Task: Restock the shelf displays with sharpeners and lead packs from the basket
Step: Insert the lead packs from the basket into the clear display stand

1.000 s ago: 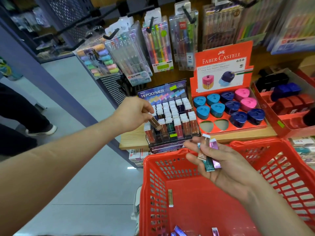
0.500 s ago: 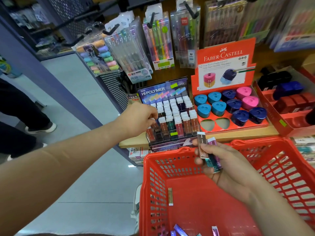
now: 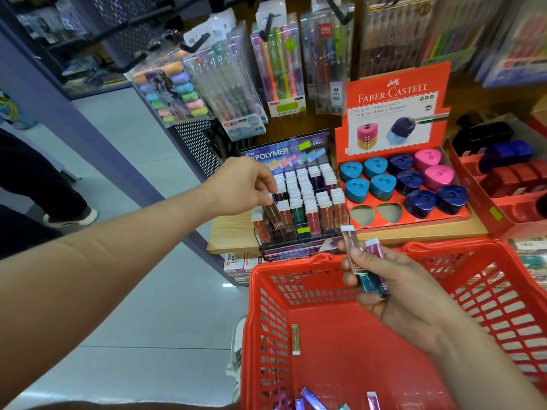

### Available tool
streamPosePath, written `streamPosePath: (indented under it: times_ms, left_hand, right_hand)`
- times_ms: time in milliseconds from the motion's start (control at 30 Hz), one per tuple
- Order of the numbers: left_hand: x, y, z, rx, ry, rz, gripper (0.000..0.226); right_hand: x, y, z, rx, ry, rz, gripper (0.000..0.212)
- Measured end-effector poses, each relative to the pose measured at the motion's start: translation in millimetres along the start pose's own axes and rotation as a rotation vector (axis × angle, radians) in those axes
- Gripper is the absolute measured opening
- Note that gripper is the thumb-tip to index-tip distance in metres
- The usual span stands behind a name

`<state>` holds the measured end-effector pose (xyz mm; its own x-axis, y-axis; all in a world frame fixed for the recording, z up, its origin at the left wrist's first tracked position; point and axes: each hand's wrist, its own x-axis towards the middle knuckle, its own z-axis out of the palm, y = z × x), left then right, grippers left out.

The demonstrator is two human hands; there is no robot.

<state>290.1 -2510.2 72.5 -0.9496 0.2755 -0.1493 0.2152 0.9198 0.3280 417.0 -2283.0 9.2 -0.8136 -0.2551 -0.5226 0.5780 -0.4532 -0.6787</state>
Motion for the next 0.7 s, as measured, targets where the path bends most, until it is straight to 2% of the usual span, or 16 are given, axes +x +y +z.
streamPosePath:
  times_ms: [200,400,500,600,700]
  left_hand:
    - [1.4,3.6,10.2,0.033,0.11,0.058,0.015]
    - [1.3,7.8,21.6,0.113,0.1,0.139,0.012]
    - [1.5,6.9,28.0,0.163,0.106,0.197,0.014]
    - [2.3,5.0,33.4,0.178,0.104,0.208,0.017]
    - [2.2,3.1,38.0,0.175,0.097,0.199,0.02]
  right_hand:
    - [-0.1,1.1,1.7,0.005,0.037,0.0,0.013]
    - [2.0,1.2,1.5,0.051,0.055,-0.015,0.014]
    - [2.3,1.7,0.3,0.068,0.036,-0.018,0.001]
    - [2.7,3.7,-0.3,0.061,0.027,-0.019,0.005]
    - [3.4,3.9,-1.4,0.053,0.04,-0.008,0.023]
